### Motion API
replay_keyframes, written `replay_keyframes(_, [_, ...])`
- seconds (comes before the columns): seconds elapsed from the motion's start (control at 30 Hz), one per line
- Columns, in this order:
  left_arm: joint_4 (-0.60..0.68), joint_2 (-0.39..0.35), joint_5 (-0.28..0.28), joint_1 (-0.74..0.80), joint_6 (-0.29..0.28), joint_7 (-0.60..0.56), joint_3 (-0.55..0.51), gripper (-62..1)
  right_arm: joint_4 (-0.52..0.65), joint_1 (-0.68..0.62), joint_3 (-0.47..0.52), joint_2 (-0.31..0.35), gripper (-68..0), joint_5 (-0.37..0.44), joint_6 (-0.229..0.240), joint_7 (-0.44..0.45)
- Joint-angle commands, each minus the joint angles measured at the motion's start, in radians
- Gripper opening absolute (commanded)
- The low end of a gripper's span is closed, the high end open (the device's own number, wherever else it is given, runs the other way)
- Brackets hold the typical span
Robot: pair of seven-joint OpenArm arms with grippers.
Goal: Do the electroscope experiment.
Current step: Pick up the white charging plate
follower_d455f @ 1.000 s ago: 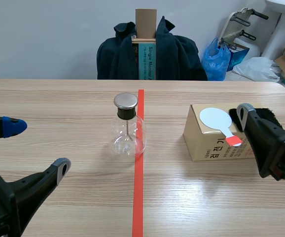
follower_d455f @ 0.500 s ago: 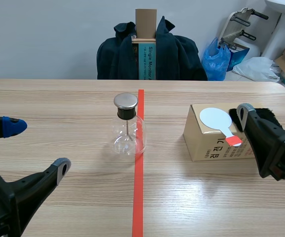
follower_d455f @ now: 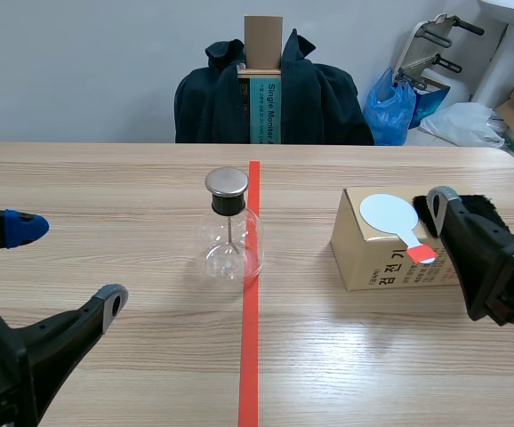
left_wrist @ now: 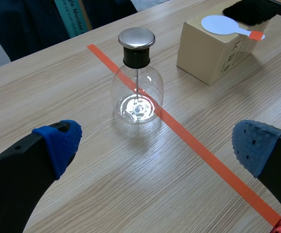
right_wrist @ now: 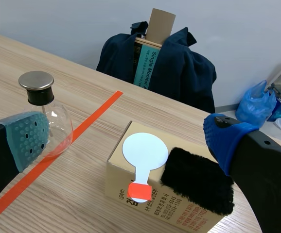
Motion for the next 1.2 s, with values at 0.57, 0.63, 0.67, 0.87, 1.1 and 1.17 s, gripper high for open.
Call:
replay_keyframes(0.57, [0.009,0.002,-0.01,-0.003,-0.002,-0.021,0.001,1.4,0.008,-0.001,0.001,0.0,0.4,-0.575,0.021,0.06])
replay_keyframes(0.63, [0.009,0.002,-0.01,-0.003,-0.002,-0.021,0.001,1.4,0.008,-0.015,0.001,0.0,0.4,-0.737,-0.001,0.069])
replay_keyframes(0.67, [0.009,0.002,-0.01,-0.003,-0.002,-0.02,0.001,1.4,0.007,-0.022,0.001,0.0,0.4,-0.807,-0.016,0.077])
replay_keyframes(0.87, [0.009,0.002,-0.01,-0.003,-0.002,-0.021,0.001,1.4,-0.045,-0.072,0.001,0.0,0.4,-1.143,-0.189,0.166])
replay_keyframes(1.1, [0.009,0.002,-0.01,-0.003,-0.002,-0.021,0.001,1.4,-0.243,-0.041,-0.01,-0.001,0.4,-1.336,-0.421,0.287])
replay_keyframes(1.17, [0.009,0.002,-0.01,-0.003,-0.002,-0.021,0.001,1.4,-0.307,-0.005,-0.033,-0.001,0.4,-1.35,-0.487,0.286])
